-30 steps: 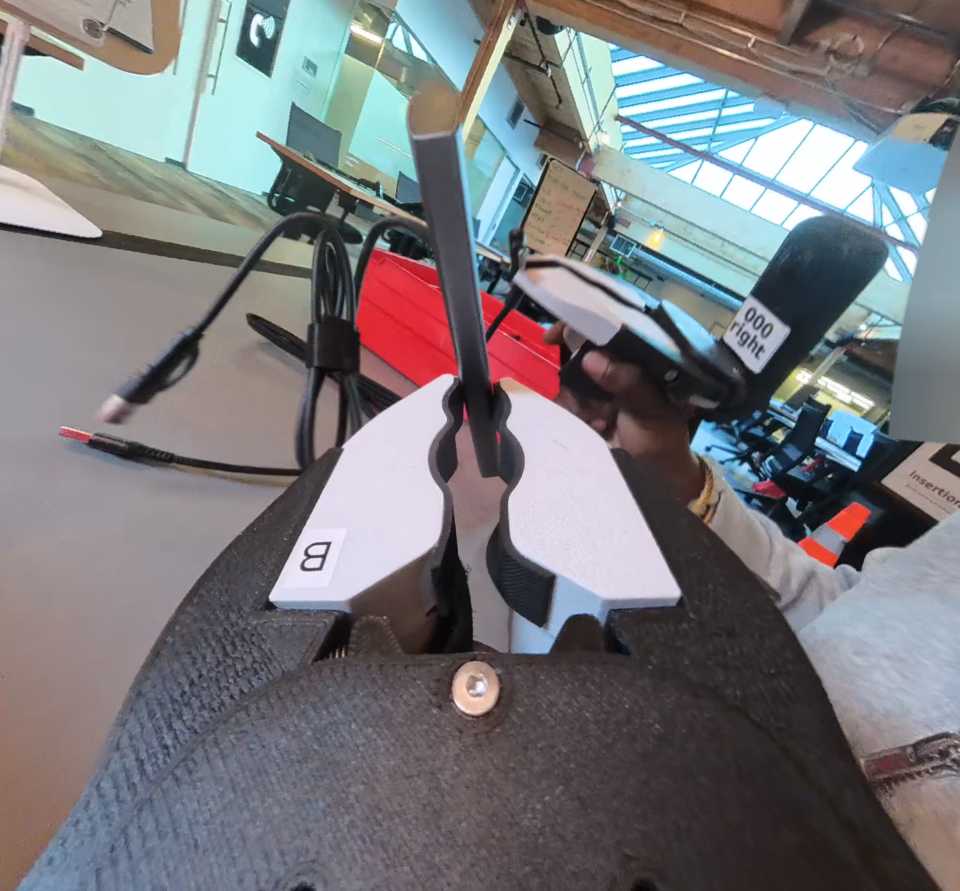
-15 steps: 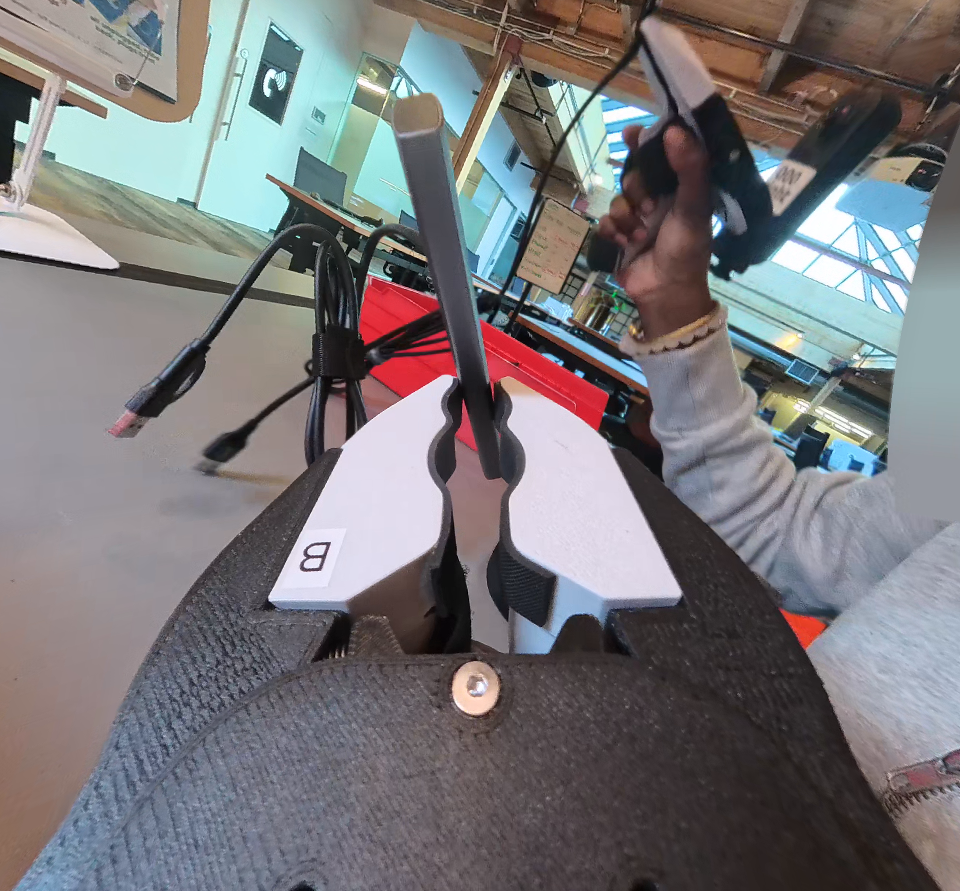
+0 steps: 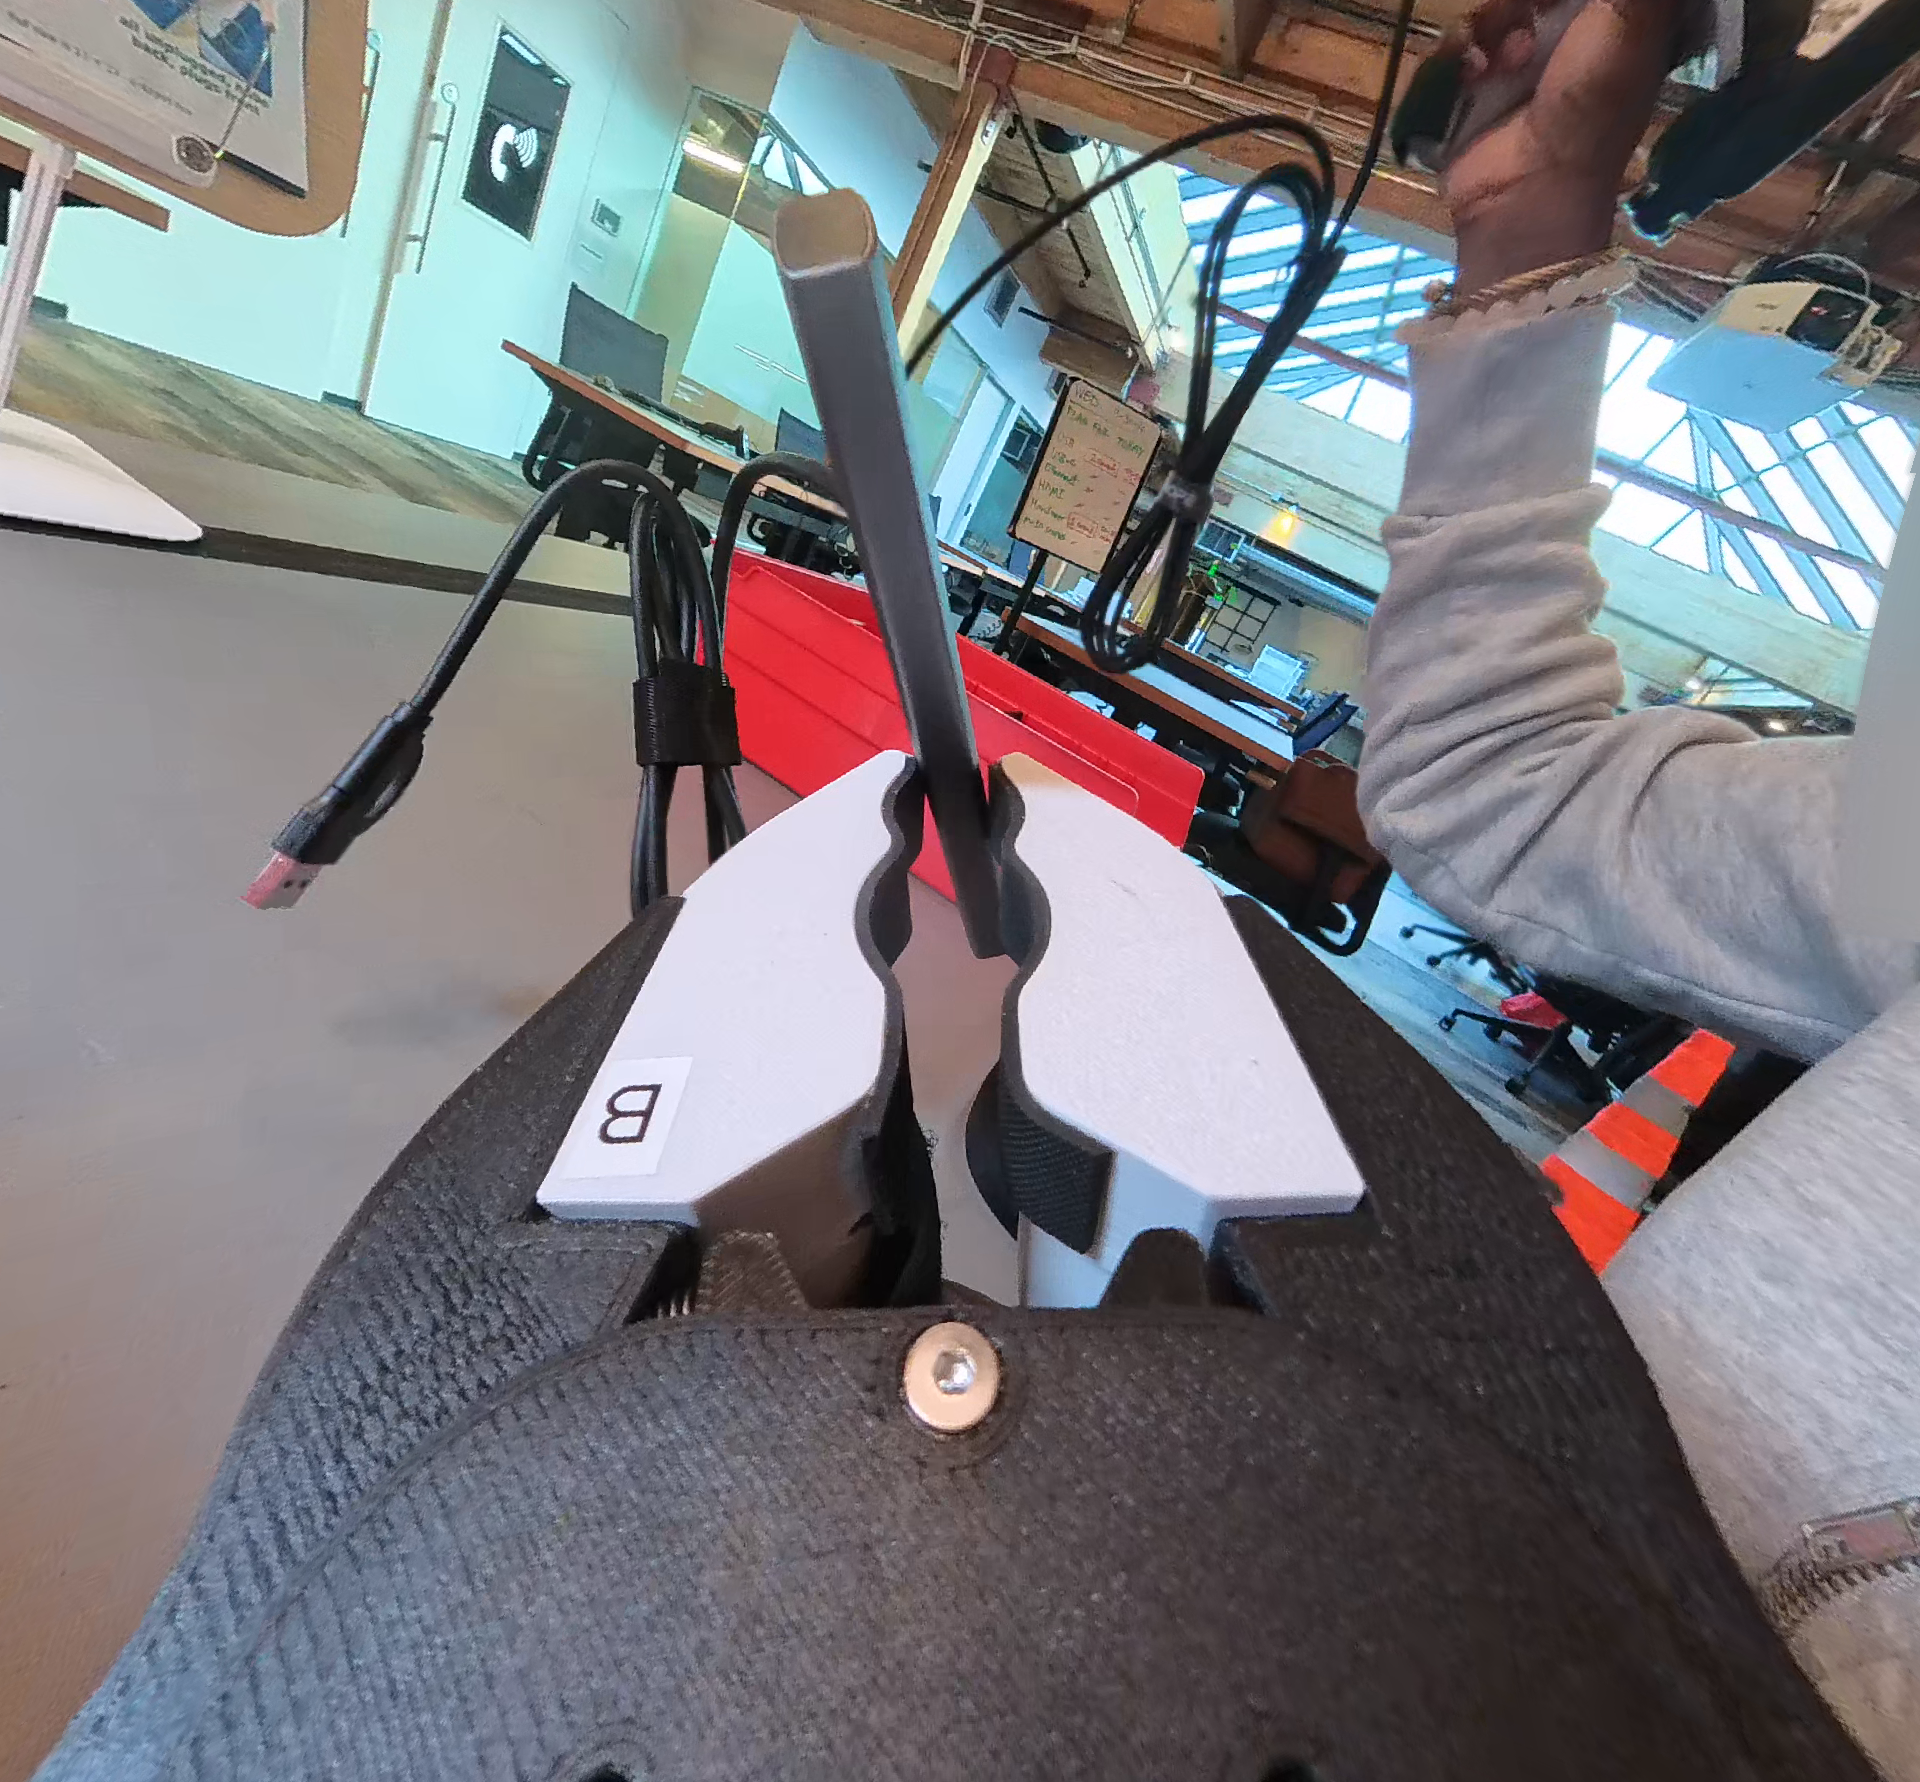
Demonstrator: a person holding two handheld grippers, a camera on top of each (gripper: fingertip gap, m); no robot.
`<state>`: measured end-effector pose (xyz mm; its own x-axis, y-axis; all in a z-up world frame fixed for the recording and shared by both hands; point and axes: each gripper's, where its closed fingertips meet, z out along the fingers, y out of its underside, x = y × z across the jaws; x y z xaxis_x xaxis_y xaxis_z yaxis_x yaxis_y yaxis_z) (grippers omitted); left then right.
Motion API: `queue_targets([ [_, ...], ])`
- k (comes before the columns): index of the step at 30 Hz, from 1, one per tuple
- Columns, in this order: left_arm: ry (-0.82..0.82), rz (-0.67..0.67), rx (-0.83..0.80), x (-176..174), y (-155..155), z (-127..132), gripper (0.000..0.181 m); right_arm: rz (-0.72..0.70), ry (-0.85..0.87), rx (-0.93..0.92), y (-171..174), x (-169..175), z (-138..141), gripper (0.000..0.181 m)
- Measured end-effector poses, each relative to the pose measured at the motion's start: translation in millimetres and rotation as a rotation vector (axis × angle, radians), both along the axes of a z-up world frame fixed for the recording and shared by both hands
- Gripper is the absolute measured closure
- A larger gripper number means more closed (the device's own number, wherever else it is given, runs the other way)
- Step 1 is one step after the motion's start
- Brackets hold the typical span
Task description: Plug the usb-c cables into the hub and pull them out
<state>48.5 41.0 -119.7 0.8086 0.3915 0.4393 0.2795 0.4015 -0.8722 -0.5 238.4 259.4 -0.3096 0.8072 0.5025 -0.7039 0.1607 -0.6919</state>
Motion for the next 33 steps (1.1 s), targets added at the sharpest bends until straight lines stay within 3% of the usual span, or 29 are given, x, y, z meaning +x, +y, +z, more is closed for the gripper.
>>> queue_targets([
  [6,0.003,-0.010,0.003,1,1,0,0.169,-0.095,-0.026,-0.054,57,10,-9,0.174],
  [15,0.006,-0.015,-0.008,2,2,0,0.169,-0.140,-0.093,-0.136,128,4,-90,0.174],
  [22,0.000,-0.019,-0.013,2,3,-1,0.169,-0.039,-0.163,-0.213,114,-3,-166,0.174],
  [27,-0.002,-0.023,-0.013,2,3,-2,0.169,0.104,-0.224,-0.287,82,0,-199,0.174],
  [30,0.000,-0.023,-0.012,2,3,-1,0.169,0.054,-0.280,-0.229,72,-6,-227,0.174],
  [33,0.004,-0.026,-0.010,3,3,-1,0.169,-0.052,-0.375,-0.205,86,-18,-265,0.174],
])
